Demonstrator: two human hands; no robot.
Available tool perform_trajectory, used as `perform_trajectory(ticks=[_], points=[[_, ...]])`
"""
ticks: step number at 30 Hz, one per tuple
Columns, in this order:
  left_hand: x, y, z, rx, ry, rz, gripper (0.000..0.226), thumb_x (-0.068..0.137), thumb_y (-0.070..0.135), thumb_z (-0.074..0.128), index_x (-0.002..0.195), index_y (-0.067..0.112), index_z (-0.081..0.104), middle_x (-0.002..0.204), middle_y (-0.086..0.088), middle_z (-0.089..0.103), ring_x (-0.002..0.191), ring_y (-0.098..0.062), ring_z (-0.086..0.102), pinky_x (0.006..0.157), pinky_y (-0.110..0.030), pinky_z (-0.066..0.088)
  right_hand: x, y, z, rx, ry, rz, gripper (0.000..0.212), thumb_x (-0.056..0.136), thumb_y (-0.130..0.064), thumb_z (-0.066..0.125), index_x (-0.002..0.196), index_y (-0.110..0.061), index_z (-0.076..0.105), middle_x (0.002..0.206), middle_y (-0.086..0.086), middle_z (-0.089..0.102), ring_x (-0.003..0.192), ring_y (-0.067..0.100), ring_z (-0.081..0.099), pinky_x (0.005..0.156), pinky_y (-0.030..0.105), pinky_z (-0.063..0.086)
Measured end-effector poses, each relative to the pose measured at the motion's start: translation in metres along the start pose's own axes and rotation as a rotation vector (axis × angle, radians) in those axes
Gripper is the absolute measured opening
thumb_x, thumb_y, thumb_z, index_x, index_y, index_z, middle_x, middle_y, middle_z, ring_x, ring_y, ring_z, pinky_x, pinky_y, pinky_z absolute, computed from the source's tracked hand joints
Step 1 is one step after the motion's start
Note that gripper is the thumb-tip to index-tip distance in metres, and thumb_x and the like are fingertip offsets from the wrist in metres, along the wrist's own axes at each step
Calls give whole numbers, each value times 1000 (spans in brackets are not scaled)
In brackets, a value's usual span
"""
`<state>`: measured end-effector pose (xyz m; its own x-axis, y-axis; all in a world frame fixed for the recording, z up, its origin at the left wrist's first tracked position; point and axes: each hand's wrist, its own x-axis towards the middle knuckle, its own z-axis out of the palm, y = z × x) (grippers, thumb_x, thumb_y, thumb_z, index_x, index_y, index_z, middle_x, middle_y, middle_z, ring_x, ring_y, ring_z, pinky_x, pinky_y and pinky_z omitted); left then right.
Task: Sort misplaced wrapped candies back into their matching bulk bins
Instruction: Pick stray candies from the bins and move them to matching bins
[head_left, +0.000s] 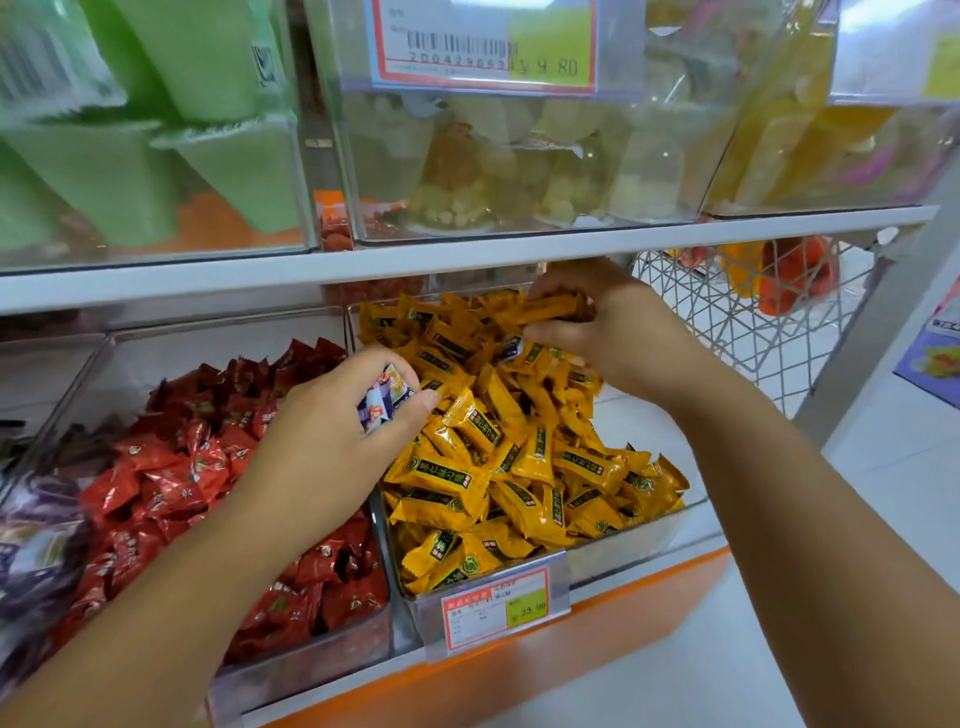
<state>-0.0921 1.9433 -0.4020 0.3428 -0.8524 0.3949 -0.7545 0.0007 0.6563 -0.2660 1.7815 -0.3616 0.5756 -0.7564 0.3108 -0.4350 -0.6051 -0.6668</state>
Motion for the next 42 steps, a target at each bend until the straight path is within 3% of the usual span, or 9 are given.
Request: perform_trajectory(ticks=[3, 10, 18, 22, 29, 33, 36, 38, 42], points=[[-1, 0, -2, 2, -6, -1, 13, 87, 42, 60, 80, 32, 56, 80, 16, 59, 65, 0, 54, 58, -9, 41, 6, -13, 22, 81, 8, -16, 25, 82, -22, 75, 104, -25, 66, 81, -20, 56, 70, 2, 59, 70, 30, 55], [-4, -5, -10, 22, 18, -32, 13, 88, 39, 61, 80, 31, 56, 75, 19, 58, 61, 1, 53, 55, -8, 39, 12, 2, 43, -126, -245, 22, 38, 90, -27, 65, 127, -32, 56, 122, -6, 58, 96, 8, 54, 63, 2, 39], [-4, -1, -13, 7, 54, -62, 14, 89, 36, 60, 79, 27, 56, 62, 16, 56, 56, 1, 50, 52, -8, 37, -6, -8, 12, -403, -370, 76, 56, 88, -40, 65, 140, -41, 43, 146, -5, 44, 129, 16, 45, 99, 24, 36], [-6, 1, -14, 3, 51, -67, 15, 89, 35, 60, 78, 27, 55, 59, 7, 54, 57, 2, 51, 53, -7, 37, -5, -21, 28, -465, -179, 4, 44, 90, -48, 59, 132, -40, 52, 128, 0, 59, 111, 19, 58, 94, 36, 49], [-7, -8, -18, -35, 66, -99, 13, 88, 32, 60, 77, 27, 57, 65, 6, 58, 58, -3, 50, 52, -11, 37, 1, -16, 88, -444, -80, -202, 39, 92, -31, 59, 130, -24, 59, 129, 0, 61, 124, 24, 48, 101, 43, 42], [-7, -9, -18, -118, 39, -113, 5, 88, 28, 58, 83, 27, 59, 81, 7, 71, 45, -4, 46, 45, -14, 36, 0, -14, 89, -218, -33, -123, 34, 85, -25, 69, 119, -22, 63, 112, -2, 64, 108, 19, 55, 92, 39, 47], [-6, -9, -20, -170, 52, -118, 11, 92, 18, 58, 91, 29, 61, 78, 5, 70, 41, -3, 47, 41, -13, 33, -8, -18, 80, 41, 21, -41, 28, 83, -19, 73, 109, -25, 65, 100, -7, 63, 92, 8, 58, 79, 22, 48], [-4, -10, -20, -156, 74, -94, 12, 92, 25, 57, 95, 35, 63, 76, 3, 68, 54, -12, 54, 48, -19, 38, -14, -26, 72, 180, 15, -23, 26, 82, -16, 73, 104, -28, 66, 98, -10, 66, 87, 4, 61, 77, 19, 50], [-1, -7, -18, -153, 42, -81, 18, 89, 41, 58, 105, 38, 66, 85, 13, 67, 81, 4, 58, 63, -7, 41, -31, -44, 63, 470, -104, -25, 28, 83, -7, 73, 101, -27, 68, 94, 0, 70, 81, 11, 66, 80, 26, 56]])
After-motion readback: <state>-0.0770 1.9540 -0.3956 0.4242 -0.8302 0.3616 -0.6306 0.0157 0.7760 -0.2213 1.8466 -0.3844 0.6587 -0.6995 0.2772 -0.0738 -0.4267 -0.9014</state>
